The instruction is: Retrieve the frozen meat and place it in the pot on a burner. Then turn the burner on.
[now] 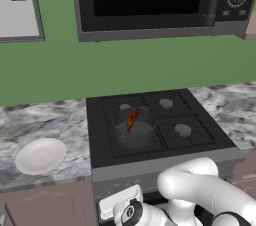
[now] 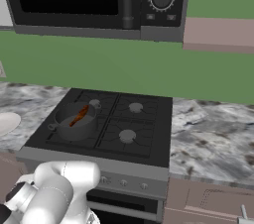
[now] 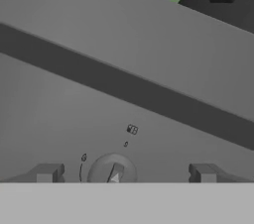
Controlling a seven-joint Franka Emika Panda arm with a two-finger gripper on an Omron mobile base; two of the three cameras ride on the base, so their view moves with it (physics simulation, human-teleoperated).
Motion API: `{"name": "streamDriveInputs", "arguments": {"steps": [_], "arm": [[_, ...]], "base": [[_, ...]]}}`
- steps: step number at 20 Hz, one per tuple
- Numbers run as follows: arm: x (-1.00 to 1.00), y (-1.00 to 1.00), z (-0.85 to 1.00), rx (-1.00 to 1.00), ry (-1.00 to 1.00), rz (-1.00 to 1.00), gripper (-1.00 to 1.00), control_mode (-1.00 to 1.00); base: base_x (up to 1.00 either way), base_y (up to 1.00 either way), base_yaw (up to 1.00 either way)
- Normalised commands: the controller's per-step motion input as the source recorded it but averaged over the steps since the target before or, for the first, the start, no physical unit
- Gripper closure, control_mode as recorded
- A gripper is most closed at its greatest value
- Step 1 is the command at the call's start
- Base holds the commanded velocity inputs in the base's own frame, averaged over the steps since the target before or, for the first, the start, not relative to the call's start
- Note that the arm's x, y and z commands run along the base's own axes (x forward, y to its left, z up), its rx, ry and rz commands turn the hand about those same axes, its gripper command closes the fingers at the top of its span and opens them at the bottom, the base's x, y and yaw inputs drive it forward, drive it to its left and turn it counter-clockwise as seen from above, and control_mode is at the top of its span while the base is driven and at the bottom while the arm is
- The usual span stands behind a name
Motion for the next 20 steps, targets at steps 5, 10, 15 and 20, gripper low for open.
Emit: {"name": "streamDriveInputs", "arguments": {"steps": [5, 10, 15, 20], "arm": [[0.05, 0.00, 0.00, 0.00, 0.00, 0.00, -1.00, -1.00], [0.00, 0.00, 0.00, 0.00, 0.00, 0.00, 1.00, -1.00], [0.00, 0.00, 0.00, 0.00, 0.00, 0.00, 1.00, -1.00], [0.00, 0.00, 0.00, 0.00, 0.00, 0.00, 1.00, -1.00]], "base": [[0.00, 0.00, 0.00], [0.00, 0.00, 0.00], [0.00, 0.00, 0.00], [0.00, 0.00, 0.00]]}}
